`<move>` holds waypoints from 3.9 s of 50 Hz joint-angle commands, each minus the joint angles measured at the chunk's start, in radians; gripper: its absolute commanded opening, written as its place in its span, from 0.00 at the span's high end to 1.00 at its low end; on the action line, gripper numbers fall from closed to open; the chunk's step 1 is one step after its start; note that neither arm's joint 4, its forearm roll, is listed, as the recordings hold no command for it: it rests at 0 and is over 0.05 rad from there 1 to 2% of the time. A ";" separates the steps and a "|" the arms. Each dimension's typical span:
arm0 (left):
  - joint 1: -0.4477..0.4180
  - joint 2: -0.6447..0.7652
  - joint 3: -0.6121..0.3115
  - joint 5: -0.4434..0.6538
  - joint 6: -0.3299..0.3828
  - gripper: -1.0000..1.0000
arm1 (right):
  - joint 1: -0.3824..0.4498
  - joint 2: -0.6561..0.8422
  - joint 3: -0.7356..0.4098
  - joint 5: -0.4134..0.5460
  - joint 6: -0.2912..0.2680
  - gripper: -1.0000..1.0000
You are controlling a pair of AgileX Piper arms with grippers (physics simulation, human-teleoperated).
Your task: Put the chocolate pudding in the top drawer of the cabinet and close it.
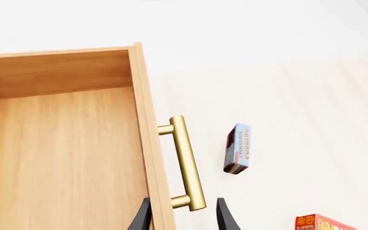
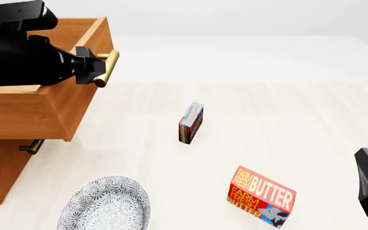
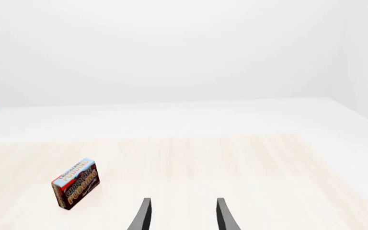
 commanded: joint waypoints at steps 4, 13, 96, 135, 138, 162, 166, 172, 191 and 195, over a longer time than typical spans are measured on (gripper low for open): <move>-0.111 -0.033 -0.087 0.011 0.116 0.00 | -0.001 0.000 0.003 -0.003 0.000 0.00; -0.139 -0.045 -0.152 0.040 0.144 0.00 | -0.001 0.000 0.004 -0.004 0.000 0.00; -0.403 -0.710 0.287 -0.144 0.311 0.00 | -0.001 0.000 0.001 -0.001 0.000 0.00; -0.514 -0.761 0.661 -0.453 0.365 0.00 | -0.001 0.000 0.001 -0.001 0.000 0.00; -0.516 -0.747 0.687 -0.493 0.355 0.00 | -0.001 0.000 0.001 -0.001 0.000 0.00; -0.511 -0.651 0.808 -0.711 0.333 0.00 | -0.001 0.000 0.001 -0.001 0.000 0.00; -0.492 -0.618 0.817 -0.738 0.316 0.00 | -0.001 0.000 0.001 -0.001 0.000 0.00; -0.517 -0.522 0.832 -0.849 0.266 0.00 | -0.001 0.000 0.001 -0.001 0.000 0.00; -0.520 -0.323 0.815 -1.029 0.185 0.00 | -0.001 0.000 0.001 -0.001 0.000 0.00; -0.527 -0.293 0.802 -1.049 0.178 0.00 | -0.001 0.000 0.001 -0.001 0.000 0.00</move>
